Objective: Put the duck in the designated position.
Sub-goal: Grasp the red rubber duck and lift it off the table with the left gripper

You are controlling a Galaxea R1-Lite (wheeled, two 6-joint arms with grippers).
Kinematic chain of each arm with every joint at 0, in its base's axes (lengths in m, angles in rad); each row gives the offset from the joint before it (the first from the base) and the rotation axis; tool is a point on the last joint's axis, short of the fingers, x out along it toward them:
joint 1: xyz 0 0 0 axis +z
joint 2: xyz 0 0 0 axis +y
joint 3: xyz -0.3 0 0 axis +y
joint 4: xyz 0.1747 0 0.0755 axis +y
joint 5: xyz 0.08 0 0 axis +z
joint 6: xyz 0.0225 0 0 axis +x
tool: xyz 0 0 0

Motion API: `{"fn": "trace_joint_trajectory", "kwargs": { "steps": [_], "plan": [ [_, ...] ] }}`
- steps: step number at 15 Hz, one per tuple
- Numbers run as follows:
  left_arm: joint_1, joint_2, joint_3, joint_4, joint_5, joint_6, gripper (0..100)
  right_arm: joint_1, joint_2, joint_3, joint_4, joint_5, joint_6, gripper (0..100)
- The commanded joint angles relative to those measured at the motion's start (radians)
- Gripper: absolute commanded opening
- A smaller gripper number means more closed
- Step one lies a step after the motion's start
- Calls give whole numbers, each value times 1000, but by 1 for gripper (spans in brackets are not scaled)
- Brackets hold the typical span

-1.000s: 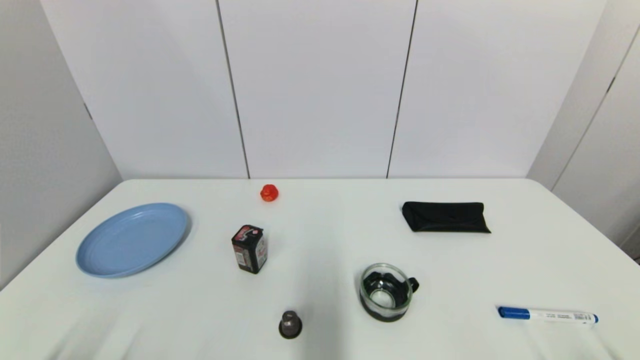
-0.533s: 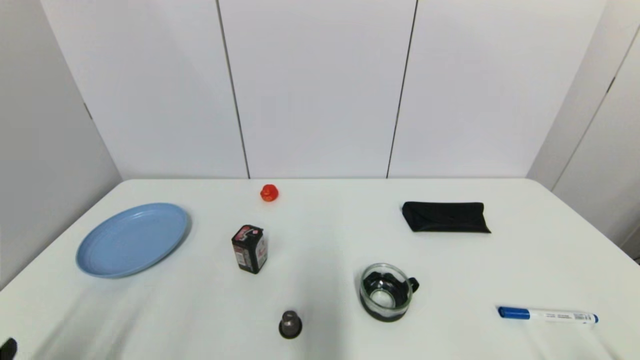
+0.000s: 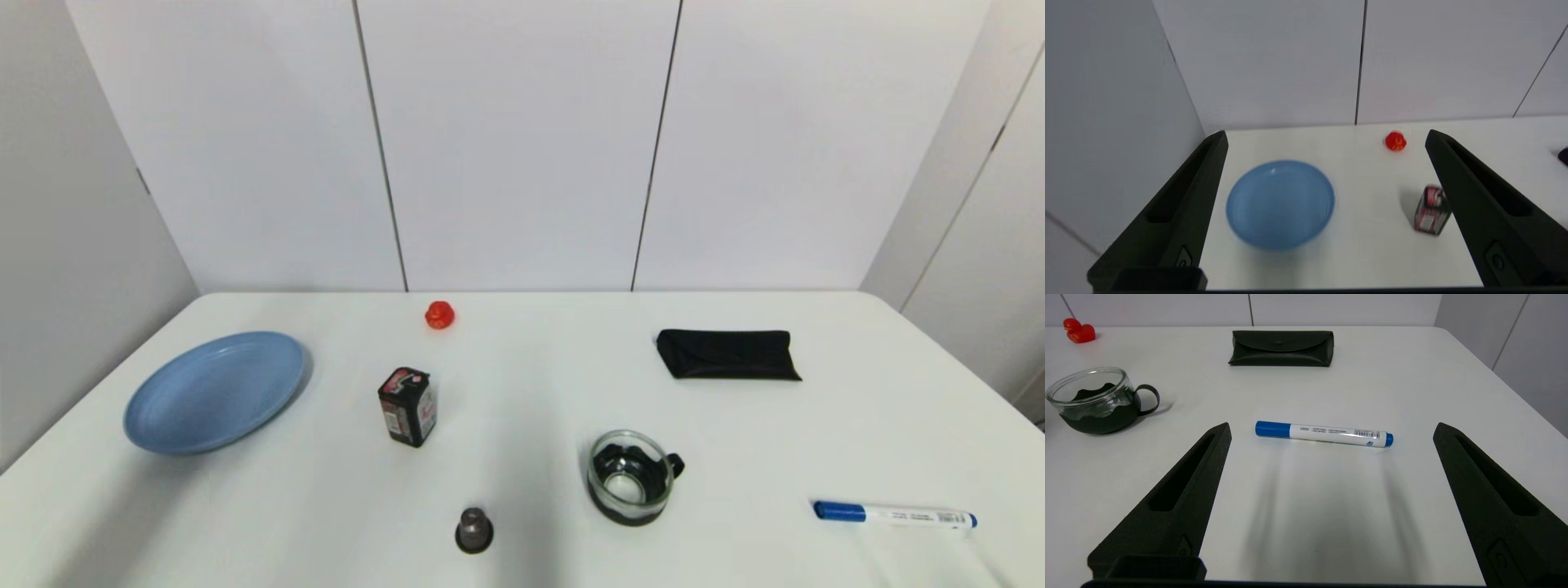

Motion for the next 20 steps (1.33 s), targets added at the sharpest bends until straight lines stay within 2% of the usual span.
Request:
{"fn": "trace_joint_trajectory", "kwargs": {
  "steps": [1, 6, 10, 13, 20],
  "plan": [
    [-8, 326, -279, 10, -10, 2, 100, 0, 1, 9, -1, 0, 0, 100],
    [-37, 620, -542, 10, -162, 75, 100, 0, 1, 9, -1, 0, 0, 100],
    [-134, 826, -654, 8, -168, 73, 100, 0, 1, 9, -1, 0, 0, 100],
    [-194, 941, -657, -1, -162, 70, 100, 0, 1, 9, -1, 0, 0, 100],
    [-240, 1223, -654, -115, -159, 79, 100, 0, 1, 9, -1, 0, 0, 100]
  ]
}}
